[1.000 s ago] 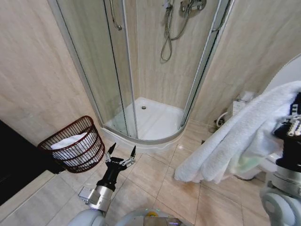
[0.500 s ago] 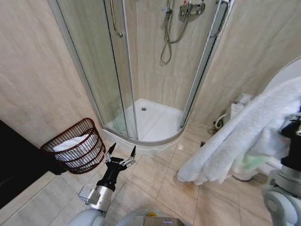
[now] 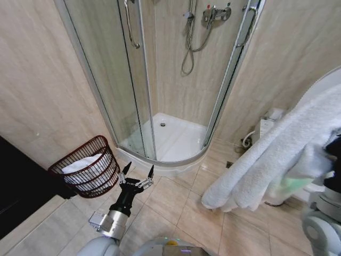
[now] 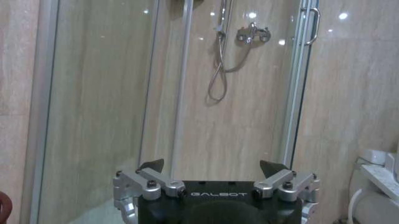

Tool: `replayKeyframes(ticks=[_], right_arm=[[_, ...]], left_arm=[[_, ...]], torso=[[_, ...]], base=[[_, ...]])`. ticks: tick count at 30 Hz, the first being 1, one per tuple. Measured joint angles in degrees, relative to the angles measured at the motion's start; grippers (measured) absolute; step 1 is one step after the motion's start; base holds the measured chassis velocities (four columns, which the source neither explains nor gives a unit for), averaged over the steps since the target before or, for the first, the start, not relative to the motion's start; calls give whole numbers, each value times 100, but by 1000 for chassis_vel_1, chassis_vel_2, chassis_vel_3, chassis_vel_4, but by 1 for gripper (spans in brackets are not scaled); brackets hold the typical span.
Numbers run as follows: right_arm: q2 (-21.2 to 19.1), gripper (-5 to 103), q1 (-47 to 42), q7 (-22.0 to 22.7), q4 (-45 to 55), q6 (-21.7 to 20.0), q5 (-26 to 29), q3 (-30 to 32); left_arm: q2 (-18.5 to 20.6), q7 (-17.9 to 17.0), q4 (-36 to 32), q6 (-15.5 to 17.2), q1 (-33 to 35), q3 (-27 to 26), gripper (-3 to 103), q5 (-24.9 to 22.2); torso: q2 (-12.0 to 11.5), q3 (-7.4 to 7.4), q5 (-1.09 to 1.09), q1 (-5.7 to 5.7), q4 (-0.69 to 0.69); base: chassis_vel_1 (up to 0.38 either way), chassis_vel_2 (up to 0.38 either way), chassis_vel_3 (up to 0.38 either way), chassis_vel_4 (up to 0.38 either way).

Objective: Discard the used towel into the hamper.

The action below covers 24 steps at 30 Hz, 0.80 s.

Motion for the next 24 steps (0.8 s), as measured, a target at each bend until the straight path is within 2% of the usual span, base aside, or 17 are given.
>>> replayKeyframes(ticks=[24], right_arm=[[24, 9, -26, -19, -1, 53, 39, 7]], left_arm=[[0, 0, 0, 0, 0, 0, 100, 0]], torso=[[549, 352, 0, 197, 0]], base=[[0, 0, 0, 0]])
